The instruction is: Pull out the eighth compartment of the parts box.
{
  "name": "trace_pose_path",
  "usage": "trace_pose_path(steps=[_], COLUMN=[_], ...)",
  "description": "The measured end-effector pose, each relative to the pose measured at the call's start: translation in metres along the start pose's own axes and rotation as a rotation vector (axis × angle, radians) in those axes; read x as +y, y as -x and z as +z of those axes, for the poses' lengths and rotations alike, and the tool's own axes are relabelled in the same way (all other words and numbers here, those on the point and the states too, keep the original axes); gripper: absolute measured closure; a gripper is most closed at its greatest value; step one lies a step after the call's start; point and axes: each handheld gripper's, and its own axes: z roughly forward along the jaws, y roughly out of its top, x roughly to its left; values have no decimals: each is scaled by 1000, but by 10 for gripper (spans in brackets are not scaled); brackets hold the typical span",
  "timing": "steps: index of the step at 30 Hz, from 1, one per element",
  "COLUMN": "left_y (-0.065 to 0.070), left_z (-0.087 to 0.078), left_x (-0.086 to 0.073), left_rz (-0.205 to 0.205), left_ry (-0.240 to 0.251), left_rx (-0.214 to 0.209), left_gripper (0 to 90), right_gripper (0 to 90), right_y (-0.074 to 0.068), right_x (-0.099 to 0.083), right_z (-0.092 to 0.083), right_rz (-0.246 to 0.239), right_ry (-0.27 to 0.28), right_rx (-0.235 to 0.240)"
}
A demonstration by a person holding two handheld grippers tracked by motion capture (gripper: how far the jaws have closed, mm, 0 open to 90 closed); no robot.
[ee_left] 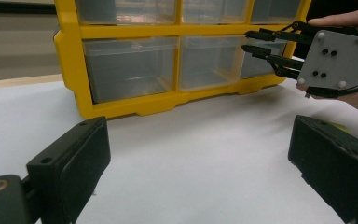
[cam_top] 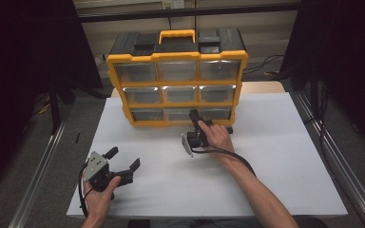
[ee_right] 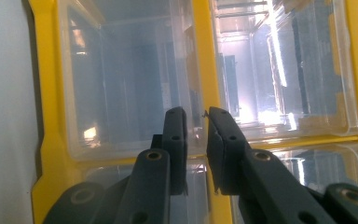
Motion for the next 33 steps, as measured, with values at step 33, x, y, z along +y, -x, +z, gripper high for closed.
trace_pose_path(steps=[33], left_y=[1], left_z=[-1], left_x=[1], left_rz=[-1], left_ry=[10], left_rx=[7], left_gripper=[55], right_gripper=[786], right_y=[-4], right_x=[1], right_z=[-19], right_rz=[14], right_ry=[19], right_rx=[-7])
